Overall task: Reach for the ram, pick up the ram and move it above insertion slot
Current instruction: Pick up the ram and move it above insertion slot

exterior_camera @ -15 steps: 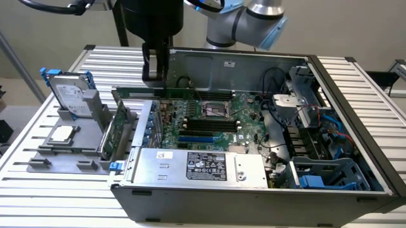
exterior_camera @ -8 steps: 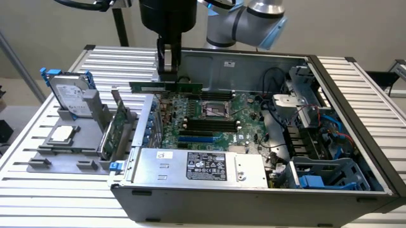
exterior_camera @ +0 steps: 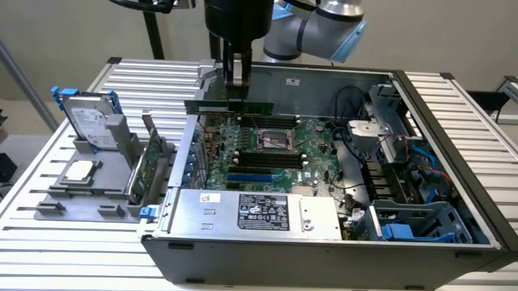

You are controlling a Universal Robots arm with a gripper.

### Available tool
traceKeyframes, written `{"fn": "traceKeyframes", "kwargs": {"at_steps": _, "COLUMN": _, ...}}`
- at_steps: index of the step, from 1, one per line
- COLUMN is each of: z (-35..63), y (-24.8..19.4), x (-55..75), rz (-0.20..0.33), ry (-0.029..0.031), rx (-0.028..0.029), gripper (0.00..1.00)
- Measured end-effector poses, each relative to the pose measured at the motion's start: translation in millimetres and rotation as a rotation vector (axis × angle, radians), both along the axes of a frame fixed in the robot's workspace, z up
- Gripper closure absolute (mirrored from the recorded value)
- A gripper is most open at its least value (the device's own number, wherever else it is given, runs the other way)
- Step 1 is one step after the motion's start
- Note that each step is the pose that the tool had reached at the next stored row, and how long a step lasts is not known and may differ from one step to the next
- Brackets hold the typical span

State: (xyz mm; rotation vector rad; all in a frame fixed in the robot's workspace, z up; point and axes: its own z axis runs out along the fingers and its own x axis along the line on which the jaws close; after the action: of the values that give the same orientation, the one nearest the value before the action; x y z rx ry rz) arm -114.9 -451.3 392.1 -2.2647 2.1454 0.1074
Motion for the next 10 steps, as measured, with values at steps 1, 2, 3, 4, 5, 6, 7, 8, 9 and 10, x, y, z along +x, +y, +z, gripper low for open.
{"fn": "traceKeyframes", "kwargs": {"at_steps": 1, "z": -0.3, "y": 0.6, "x": 4.0, "rz": 0.000, "ry": 0.0000, "rx": 0.0000, "gripper": 0.87}}
{"fn": "traceKeyframes", "kwargs": {"at_steps": 2, "z": -0.5, "y": 1.0, "x": 7.9, "rz": 0.000, "ry": 0.0000, "rx": 0.0000, "gripper": 0.87}}
{"fn": "traceKeyframes", "kwargs": {"at_steps": 3, "z": -0.8, "y": 1.5, "x": 11.6, "rz": -0.001, "ry": 0.0000, "rx": 0.0000, "gripper": 0.87}}
{"fn": "traceKeyframes", "kwargs": {"at_steps": 4, "z": -1.3, "y": 1.9, "x": 14.7, "rz": -0.002, "ry": 0.0000, "rx": -0.0001, "gripper": 0.87}}
{"fn": "traceKeyframes", "kwargs": {"at_steps": 5, "z": -1.9, "y": 2.2, "x": 17.3, "rz": -0.004, "ry": 0.0000, "rx": 0.0000, "gripper": 0.87}}
{"fn": "traceKeyframes", "kwargs": {"at_steps": 6, "z": -2.4, "y": 2.4, "x": 19.5, "rz": -0.007, "ry": 0.0000, "rx": 0.0001, "gripper": 0.87}}
{"fn": "traceKeyframes", "kwargs": {"at_steps": 7, "z": -2.8, "y": 2.6, "x": 21.3, "rz": -0.010, "ry": 0.0000, "rx": 0.0000, "gripper": 0.87}}
{"fn": "traceKeyframes", "kwargs": {"at_steps": 8, "z": -3.2, "y": 2.9, "x": 23.0, "rz": -0.013, "ry": -0.0001, "rx": 0.0001, "gripper": 0.87}}
{"fn": "traceKeyframes", "kwargs": {"at_steps": 9, "z": -3.5, "y": 3.0, "x": 24.7, "rz": -0.016, "ry": 0.0000, "rx": 0.0000, "gripper": 0.87}}
{"fn": "traceKeyframes", "kwargs": {"at_steps": 10, "z": -3.9, "y": 3.3, "x": 26.3, "rz": -0.020, "ry": 0.0000, "rx": 0.0000, "gripper": 0.87}}
